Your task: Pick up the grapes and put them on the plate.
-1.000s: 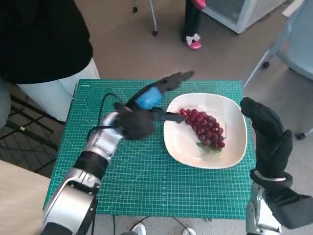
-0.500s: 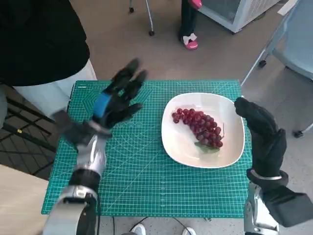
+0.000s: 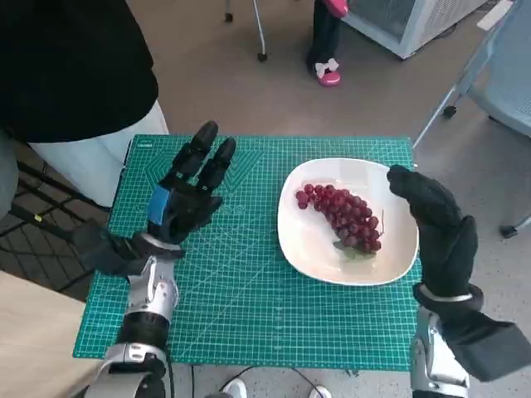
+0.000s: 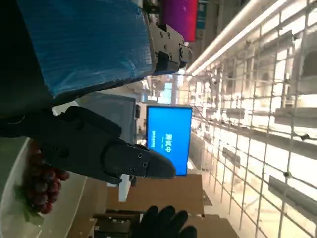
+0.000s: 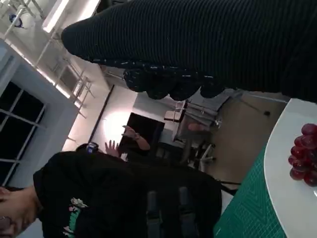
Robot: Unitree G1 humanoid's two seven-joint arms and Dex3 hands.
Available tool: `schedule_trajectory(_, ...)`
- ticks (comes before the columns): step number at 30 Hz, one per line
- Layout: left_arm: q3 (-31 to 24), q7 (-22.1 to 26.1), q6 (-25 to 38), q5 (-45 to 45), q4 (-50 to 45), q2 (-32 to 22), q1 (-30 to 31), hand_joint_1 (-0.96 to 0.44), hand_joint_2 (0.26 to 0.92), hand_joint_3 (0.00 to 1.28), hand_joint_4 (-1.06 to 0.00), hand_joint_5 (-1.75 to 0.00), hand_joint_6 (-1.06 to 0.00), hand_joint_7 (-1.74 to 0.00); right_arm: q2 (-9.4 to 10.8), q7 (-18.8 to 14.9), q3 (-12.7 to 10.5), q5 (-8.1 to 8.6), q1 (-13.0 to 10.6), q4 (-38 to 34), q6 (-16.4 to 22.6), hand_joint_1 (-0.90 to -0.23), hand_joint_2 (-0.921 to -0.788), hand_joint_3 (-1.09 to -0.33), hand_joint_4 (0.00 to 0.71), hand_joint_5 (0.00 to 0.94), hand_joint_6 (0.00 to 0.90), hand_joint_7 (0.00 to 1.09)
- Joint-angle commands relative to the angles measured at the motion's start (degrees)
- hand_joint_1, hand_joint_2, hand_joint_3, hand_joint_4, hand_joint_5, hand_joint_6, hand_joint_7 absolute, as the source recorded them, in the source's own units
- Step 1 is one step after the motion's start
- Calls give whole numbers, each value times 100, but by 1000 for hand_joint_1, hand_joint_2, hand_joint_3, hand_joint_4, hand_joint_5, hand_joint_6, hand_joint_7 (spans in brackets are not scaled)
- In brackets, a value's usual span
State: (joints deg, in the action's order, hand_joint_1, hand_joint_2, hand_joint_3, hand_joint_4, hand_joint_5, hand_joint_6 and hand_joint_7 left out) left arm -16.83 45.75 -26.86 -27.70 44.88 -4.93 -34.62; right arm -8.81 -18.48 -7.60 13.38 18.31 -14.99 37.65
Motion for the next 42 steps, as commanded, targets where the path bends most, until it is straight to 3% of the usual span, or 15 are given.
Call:
schedule_trajectory(1, -5, 52, 194, -97, -235, 46, 223, -493, 921, 145, -214, -20, -296, -26, -27, -107, 5, 70, -62, -116, -89, -613, -921, -841, 454, 3, 174, 204)
schedule_trajectory(42, 87, 2, 448, 77, -600, -21, 490, -473, 921, 143, -231, -4, -318, -16, -20, -114, -24, 31, -29, -62, -235, -614, -921, -839, 453, 0, 174, 188)
